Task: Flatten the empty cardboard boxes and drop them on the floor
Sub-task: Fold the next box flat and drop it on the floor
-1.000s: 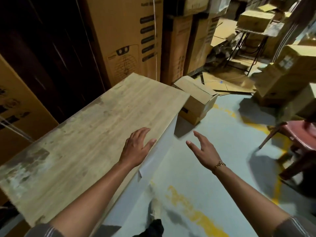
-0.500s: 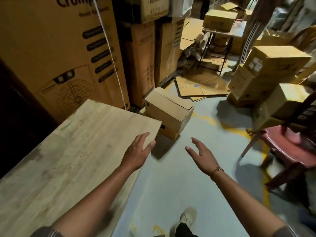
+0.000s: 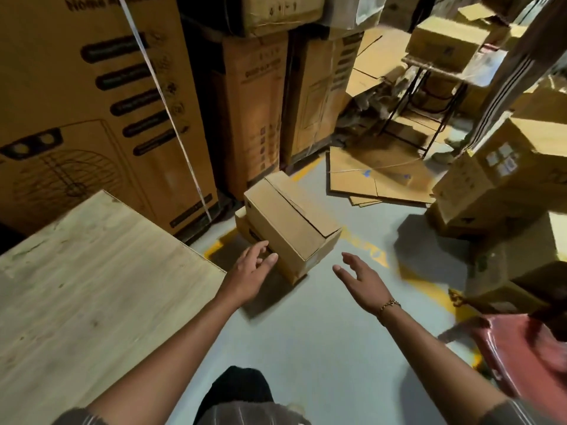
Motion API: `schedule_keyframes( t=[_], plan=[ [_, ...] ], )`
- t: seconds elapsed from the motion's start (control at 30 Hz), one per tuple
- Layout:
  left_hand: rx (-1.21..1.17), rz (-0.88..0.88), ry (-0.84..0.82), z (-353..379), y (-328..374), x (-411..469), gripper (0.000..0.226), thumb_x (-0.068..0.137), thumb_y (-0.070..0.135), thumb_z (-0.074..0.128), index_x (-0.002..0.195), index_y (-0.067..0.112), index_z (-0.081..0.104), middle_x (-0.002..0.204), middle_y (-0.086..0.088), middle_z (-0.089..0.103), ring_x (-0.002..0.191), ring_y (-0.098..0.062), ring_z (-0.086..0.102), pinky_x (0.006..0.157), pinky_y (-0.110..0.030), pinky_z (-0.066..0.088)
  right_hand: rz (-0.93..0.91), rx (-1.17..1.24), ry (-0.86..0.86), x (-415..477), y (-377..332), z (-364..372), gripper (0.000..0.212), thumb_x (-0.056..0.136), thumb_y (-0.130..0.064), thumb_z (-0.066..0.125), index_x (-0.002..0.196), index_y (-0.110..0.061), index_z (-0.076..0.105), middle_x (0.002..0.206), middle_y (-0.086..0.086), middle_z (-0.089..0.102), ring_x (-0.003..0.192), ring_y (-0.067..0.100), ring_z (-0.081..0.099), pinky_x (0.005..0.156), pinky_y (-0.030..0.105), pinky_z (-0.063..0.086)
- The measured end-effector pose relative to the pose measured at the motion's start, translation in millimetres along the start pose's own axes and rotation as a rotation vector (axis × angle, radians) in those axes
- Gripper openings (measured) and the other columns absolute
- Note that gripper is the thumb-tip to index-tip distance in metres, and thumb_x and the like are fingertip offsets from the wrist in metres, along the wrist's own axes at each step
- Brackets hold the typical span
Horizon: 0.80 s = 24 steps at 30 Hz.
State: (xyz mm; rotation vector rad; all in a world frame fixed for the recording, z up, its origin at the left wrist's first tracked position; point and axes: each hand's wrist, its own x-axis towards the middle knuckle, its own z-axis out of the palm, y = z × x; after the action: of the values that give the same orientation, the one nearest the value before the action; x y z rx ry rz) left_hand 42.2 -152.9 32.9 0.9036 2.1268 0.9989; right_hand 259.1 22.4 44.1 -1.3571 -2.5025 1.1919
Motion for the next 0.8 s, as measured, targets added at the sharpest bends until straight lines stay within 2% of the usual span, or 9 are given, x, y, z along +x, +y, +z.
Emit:
schedule_keyframes(
  t=[0.13,0.3,0.4,0.53,0.7,0.8],
  plan=[
    [-0.019,-0.069,0.007,26,10,57,0.052,0.097,0.058,0.044,0.145,0.037,0.04,0.145,0.007,0.045,0.122,-0.009,0.049,0.089,-0.028,0.038,-0.017,-0.035,-0.068,67,17,-29,0.061,0.095,-0.057,0.049,0.145,-0.025,0.043,0.145,-0.004,0.051,0.132,0.015,0.047,0.104,0.031,0.039],
    [-0.056,-0.129,0.028,58,8,151,0.052,0.095,0.062,0.045,0.142,0.039,0.041,0.145,0.005,0.046,0.124,-0.014,0.051,0.092,-0.033,0.043,-0.017,-0.075,-0.143,164,38,-53,0.06,0.096,-0.056,0.049,0.146,-0.023,0.043,0.144,-0.003,0.052,0.133,0.016,0.047,0.106,0.032,0.038],
    [-0.096,-0.219,0.034,81,4,213,0.053,0.093,0.063,0.045,0.141,0.039,0.042,0.144,0.004,0.047,0.122,-0.016,0.052,0.096,-0.036,0.045,0.018,-0.083,-0.202,224,53,-60,0.061,0.094,-0.058,0.049,0.144,-0.025,0.044,0.143,-0.005,0.053,0.131,0.014,0.048,0.102,0.029,0.039],
    [-0.09,-0.31,0.025,107,1,285,0.051,0.095,0.056,0.05,0.14,0.032,0.046,0.142,0.002,0.049,0.119,-0.018,0.054,0.097,-0.037,0.046,0.046,-0.092,-0.296,303,66,-67,0.059,0.093,-0.058,0.051,0.143,-0.027,0.045,0.141,-0.005,0.054,0.129,0.015,0.05,0.103,0.032,0.041],
    [-0.14,-0.47,0.059,125,-14,340,0.053,0.091,0.058,0.052,0.136,0.029,0.05,0.14,-0.003,0.052,0.119,-0.022,0.056,0.102,-0.042,0.046,0.097,-0.056,-0.395,390,76,-66,0.057,0.094,-0.057,0.051,0.141,-0.024,0.047,0.139,0.002,0.057,0.125,0.021,0.054,0.103,0.036,0.042],
    [-0.167,-0.588,0.088,142,-35,364,0.051,0.094,0.055,0.052,0.136,0.026,0.05,0.139,-0.004,0.052,0.121,-0.024,0.053,0.103,-0.039,0.043,0.122,-0.066,-0.469,448,90,-55,0.055,0.096,-0.052,0.052,0.141,-0.02,0.046,0.14,0.007,0.055,0.125,0.024,0.053,0.098,0.031,0.039]
  ],
)
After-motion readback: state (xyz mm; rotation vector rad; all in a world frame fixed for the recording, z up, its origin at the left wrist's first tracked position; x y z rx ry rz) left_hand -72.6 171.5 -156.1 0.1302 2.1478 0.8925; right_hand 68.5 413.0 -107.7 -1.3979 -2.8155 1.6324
